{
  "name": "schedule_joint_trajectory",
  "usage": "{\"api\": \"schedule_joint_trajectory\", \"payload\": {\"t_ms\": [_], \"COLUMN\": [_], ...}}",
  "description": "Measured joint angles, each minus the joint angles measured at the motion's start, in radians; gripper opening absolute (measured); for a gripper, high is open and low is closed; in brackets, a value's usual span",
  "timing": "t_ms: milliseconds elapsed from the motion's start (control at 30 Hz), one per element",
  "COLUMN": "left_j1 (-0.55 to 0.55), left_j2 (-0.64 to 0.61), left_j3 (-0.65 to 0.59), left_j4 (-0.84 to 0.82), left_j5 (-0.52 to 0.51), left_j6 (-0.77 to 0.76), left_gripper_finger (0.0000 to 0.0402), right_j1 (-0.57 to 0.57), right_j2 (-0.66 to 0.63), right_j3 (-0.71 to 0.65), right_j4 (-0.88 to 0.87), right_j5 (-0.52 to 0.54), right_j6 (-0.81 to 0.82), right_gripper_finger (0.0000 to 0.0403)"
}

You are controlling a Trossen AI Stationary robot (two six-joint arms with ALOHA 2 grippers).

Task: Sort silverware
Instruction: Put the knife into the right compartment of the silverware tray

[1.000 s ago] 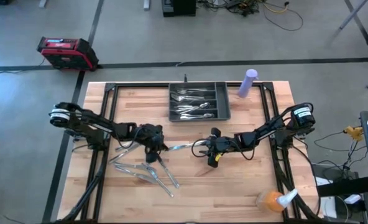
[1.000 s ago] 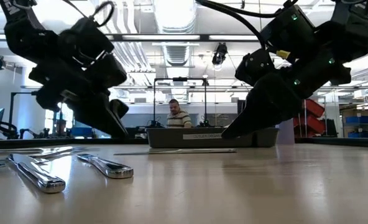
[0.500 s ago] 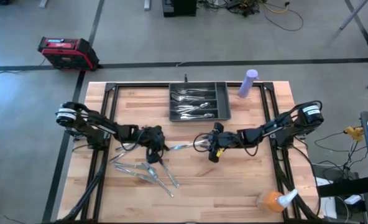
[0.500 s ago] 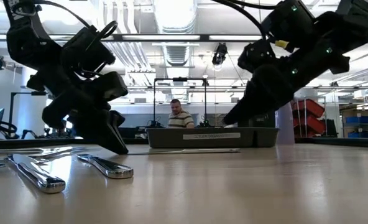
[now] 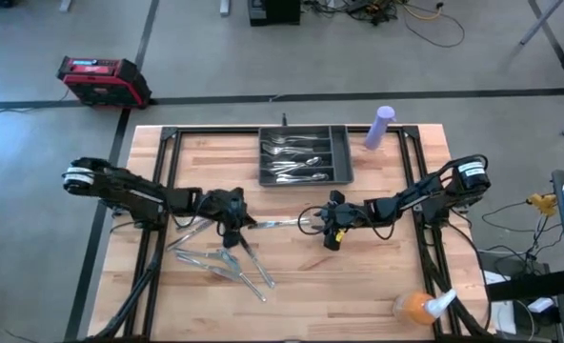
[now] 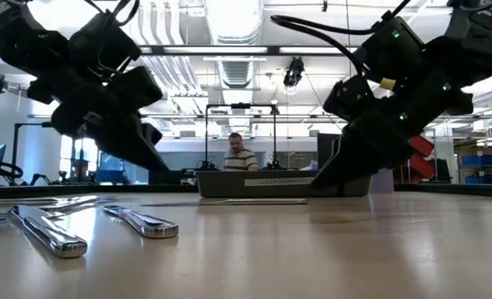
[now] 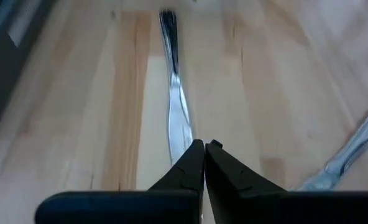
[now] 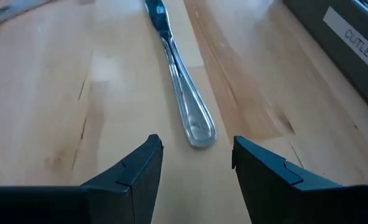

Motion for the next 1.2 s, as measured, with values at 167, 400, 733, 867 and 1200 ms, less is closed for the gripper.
{"api": "schedule_joint_trajectory", "payload": {"t_ms": [167, 400, 733, 867, 1200], "left_j1": [-0.004, -0.001, 0.028, 0.034, 0.035], "left_j2": [0.054, 0.202, 0.291, 0.286, 0.286], "left_j3": [-0.013, -0.012, -0.011, -0.012, -0.014], "left_j4": [-0.001, 0.088, 0.178, 0.176, 0.182], "left_j5": [0.002, -0.012, -0.035, -0.047, -0.050], "left_j6": [-0.006, -0.002, 0.000, 0.001, -0.030], "left_gripper_finger": [0.0000, 0.0000, 0.0000, 0.0000, 0.0000], "right_j1": [-0.002, -0.002, -0.092, -0.119, -0.122], "right_j2": [0.034, 0.037, 0.087, 0.142, 0.333], "right_j3": [0.000, 0.007, 0.008, 0.006, -0.043], "right_j4": [0.061, 0.094, 0.097, 0.169, 0.462], "right_j5": [0.000, 0.000, -0.145, -0.204, -0.233], "right_j6": [-0.031, -0.089, -0.130, -0.148, -0.160], "right_gripper_finger": [0.0178, 0.0178, 0.0174, 0.0175, 0.0153]}}
